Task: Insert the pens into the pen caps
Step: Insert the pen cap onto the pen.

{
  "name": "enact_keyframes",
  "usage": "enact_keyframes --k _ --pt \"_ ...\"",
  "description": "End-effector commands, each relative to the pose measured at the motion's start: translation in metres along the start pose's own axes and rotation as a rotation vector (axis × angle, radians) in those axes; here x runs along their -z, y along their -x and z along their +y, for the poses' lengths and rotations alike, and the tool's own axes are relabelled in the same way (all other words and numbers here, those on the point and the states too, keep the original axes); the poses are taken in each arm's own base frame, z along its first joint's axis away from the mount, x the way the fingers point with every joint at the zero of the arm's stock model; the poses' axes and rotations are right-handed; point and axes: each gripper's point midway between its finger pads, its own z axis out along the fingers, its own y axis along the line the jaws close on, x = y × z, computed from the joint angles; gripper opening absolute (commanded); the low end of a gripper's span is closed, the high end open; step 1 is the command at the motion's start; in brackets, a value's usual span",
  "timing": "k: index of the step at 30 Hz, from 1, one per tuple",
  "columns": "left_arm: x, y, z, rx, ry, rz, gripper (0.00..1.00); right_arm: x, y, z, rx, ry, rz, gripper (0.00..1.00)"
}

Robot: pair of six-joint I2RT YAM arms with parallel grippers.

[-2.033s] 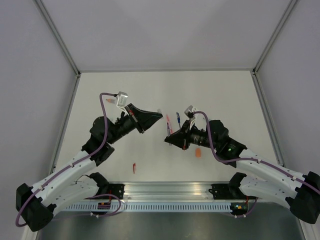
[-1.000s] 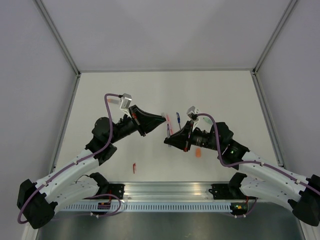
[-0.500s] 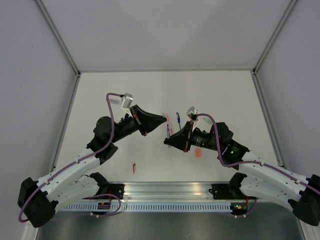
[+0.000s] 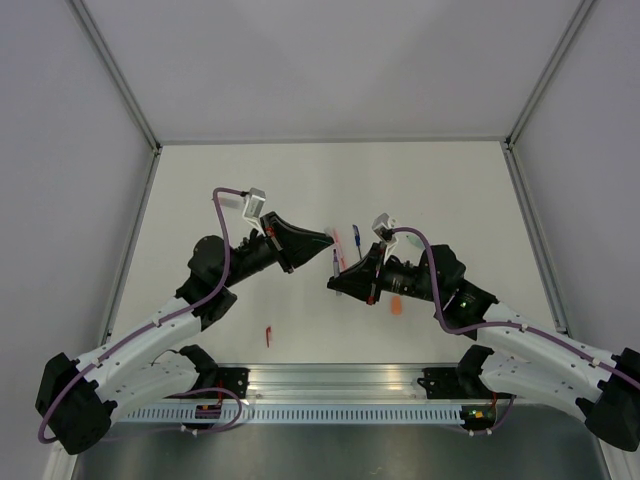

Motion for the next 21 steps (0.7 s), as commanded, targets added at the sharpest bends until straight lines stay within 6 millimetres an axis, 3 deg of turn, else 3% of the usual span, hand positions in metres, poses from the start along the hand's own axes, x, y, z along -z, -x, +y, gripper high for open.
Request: enact_keyframes --k 1,8,21 --pt "-0.001 0.011 -0.016 0.013 -0.061 -0.039 0.02 -0.002 0.008 0.008 0.012 0.037 -0.026 0.00" --pt "-0.001 0.013 -0.019 0.025 -0.068 -0.041 0.02 -0.002 0.007 0.009 0.010 0.039 -0.025 0.00" --pt "0.002 -0.001 -0.017 0.031 -0.086 -0.005 0.02 -0.001 0.008 0.007 0.012 0.029 -0.031 0.00"
